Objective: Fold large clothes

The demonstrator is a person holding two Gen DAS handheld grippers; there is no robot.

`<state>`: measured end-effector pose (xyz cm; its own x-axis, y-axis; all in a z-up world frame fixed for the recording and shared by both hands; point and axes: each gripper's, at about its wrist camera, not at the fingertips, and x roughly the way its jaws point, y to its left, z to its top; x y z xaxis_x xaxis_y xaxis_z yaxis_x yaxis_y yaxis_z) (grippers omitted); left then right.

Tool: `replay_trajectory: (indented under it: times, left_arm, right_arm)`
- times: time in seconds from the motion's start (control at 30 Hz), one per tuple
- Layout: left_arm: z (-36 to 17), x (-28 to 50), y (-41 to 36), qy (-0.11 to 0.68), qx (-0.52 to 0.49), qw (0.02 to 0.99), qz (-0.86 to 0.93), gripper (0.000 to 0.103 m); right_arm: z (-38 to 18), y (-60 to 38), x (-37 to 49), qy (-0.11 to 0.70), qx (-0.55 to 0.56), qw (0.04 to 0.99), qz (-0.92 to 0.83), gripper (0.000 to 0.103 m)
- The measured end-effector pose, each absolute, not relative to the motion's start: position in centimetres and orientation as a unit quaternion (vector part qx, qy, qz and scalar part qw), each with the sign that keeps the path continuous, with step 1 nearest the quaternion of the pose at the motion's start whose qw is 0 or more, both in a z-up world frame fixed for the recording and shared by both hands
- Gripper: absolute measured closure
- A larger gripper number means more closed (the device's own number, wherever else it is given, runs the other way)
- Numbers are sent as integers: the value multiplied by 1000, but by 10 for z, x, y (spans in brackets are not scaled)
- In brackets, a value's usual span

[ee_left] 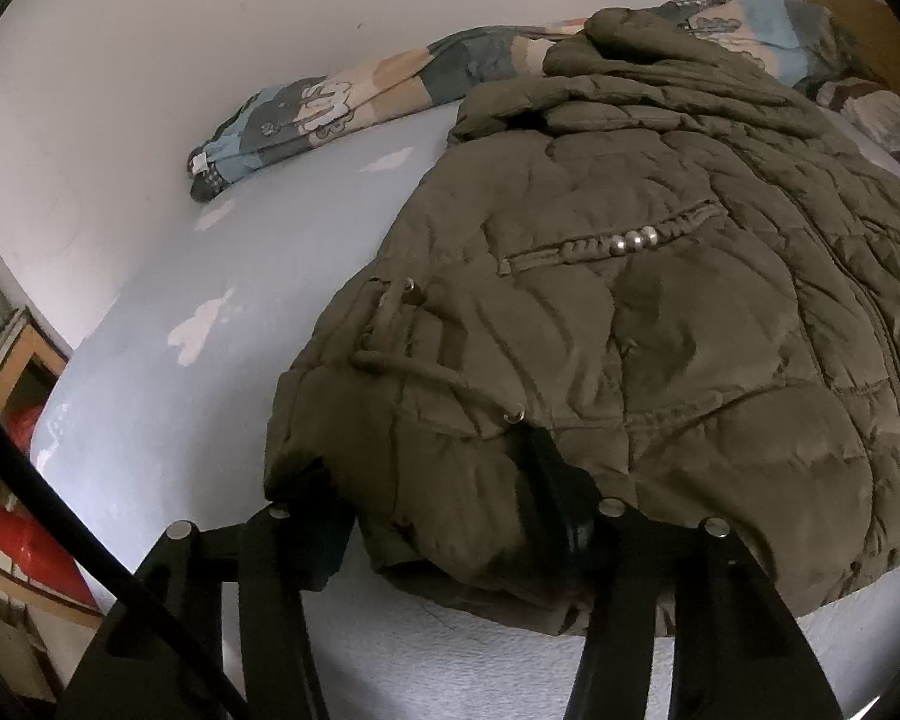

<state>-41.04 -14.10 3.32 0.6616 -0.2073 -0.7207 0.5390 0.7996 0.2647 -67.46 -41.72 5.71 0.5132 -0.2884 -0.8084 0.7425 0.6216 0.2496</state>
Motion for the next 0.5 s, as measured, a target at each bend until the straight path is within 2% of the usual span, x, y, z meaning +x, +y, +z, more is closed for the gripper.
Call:
replay_trajectory:
  times: [0.27, 0.5]
  left_arm:
    - [40, -414, -143, 338, 242, 882, -223, 67]
    - [52, -410, -134, 344, 208, 884, -237, 75]
  right_arm:
    - [61, -416, -674, 377, 285, 821, -320, 82]
    - [71, -414, -677, 357, 276, 833, -321, 84]
